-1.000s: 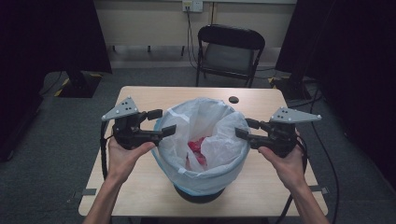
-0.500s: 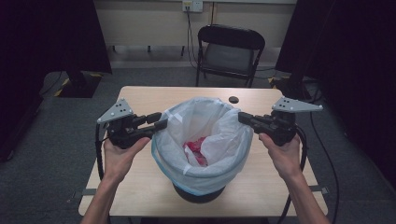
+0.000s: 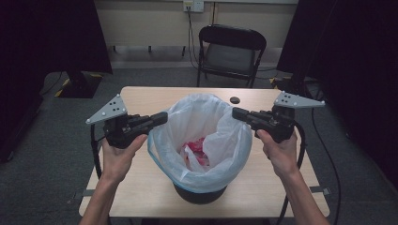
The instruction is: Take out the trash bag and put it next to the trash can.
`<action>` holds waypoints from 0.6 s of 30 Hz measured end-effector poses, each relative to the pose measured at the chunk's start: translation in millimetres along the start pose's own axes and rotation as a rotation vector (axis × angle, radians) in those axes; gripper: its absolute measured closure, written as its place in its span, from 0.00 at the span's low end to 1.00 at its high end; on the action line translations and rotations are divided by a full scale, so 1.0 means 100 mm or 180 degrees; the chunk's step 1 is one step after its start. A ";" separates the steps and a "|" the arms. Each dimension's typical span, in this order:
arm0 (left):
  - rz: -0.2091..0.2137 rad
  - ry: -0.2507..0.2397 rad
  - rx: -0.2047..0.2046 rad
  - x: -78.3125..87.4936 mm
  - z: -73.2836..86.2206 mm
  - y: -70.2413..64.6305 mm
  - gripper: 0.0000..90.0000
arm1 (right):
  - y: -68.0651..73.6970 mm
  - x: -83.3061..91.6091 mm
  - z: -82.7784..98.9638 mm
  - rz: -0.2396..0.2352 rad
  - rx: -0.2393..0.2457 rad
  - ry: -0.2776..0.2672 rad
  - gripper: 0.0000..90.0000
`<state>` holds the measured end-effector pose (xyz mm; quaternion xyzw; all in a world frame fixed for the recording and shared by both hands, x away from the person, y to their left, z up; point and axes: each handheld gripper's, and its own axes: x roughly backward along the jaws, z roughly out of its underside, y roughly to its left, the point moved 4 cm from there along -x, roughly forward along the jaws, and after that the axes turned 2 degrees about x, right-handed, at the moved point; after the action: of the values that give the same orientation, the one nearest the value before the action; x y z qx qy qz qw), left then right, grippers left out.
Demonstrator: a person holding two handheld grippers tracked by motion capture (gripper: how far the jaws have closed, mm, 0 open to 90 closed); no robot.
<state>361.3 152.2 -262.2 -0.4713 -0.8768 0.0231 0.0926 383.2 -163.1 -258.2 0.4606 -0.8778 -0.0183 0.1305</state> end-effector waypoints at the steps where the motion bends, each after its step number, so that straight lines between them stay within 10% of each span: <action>1: 0.0033 -0.0021 -0.0021 -0.02 -0.05 -0.04 1.00 | 0.02 0.00 -0.03 -0.0017 0.0004 -0.0016 1.00; 11: 0.0546 -0.0286 -0.0079 -0.26 -0.66 -0.44 1.00 | 0.25 0.03 -0.57 -0.0349 0.0099 -0.0341 1.00; 18: 0.0653 -0.0247 -0.0068 -0.43 -0.60 -0.59 1.00 | 0.50 0.02 -0.54 -0.0722 0.0227 -0.0280 1.00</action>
<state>347.5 81.1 -201.5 -0.5583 -0.8271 0.0414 0.0507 355.2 -130.9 -198.2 0.5600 -0.8251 -0.0218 0.0724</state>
